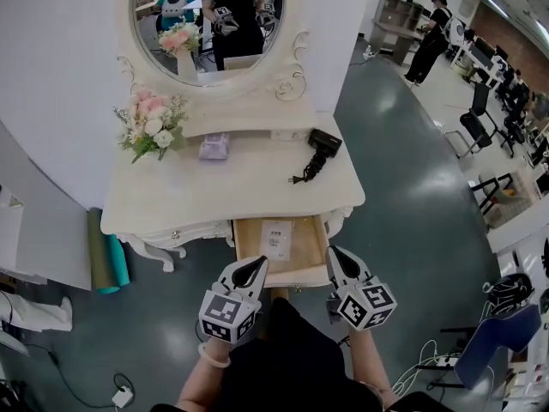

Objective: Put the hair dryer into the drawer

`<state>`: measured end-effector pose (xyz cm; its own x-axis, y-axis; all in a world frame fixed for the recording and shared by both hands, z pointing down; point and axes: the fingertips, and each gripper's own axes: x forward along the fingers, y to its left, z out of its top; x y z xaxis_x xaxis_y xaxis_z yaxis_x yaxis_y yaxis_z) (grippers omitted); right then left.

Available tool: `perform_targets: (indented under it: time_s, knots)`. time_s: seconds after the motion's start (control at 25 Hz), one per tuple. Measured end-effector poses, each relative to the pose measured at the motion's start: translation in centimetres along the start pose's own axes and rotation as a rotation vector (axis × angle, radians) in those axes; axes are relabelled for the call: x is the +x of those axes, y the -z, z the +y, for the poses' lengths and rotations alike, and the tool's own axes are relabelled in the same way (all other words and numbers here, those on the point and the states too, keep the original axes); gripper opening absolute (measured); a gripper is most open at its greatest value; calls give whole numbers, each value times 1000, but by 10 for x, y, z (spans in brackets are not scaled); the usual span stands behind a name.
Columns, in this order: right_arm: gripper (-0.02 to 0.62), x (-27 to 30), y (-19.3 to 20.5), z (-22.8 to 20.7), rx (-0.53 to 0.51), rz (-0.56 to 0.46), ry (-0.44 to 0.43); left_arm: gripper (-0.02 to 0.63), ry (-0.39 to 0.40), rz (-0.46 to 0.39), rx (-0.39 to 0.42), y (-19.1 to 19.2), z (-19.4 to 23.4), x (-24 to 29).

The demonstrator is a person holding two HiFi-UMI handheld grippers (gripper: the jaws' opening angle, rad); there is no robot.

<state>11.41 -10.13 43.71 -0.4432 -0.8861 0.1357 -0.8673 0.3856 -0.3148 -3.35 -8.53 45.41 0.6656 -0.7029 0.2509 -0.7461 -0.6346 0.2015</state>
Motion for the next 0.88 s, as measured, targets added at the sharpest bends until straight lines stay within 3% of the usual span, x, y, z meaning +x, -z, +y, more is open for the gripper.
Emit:
perform_targets:
  time_s: [0.52, 0.88]
  knots:
    - [28, 85, -50, -72, -28, 70, 16, 18, 66, 69, 52, -40, 30, 105]
    - [35, 144, -80, -133, 21, 69, 89, 19, 72, 100, 61, -63, 56, 166]
